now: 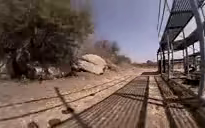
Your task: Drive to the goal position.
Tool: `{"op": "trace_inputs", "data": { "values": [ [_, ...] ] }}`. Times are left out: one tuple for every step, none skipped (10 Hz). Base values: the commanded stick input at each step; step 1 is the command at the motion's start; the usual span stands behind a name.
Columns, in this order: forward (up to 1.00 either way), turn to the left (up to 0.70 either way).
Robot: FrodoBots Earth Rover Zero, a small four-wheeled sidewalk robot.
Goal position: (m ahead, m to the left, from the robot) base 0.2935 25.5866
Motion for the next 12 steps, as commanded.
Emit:
{"op": "trace_inputs", "data": {
  "values": [
    [0.04,0.70],
    [0.04,0.70],
    [0.04,0.70],
    [0.04,0.70],
    [0.04,0.70],
    [0.04,0.68],
    [0.06,0.08],
    [0.08,0.03],
    [0.11,0.00],
    [0.25,0.00],
    [0.85,0.00],
    [0.85,0.00]
  ]
}}
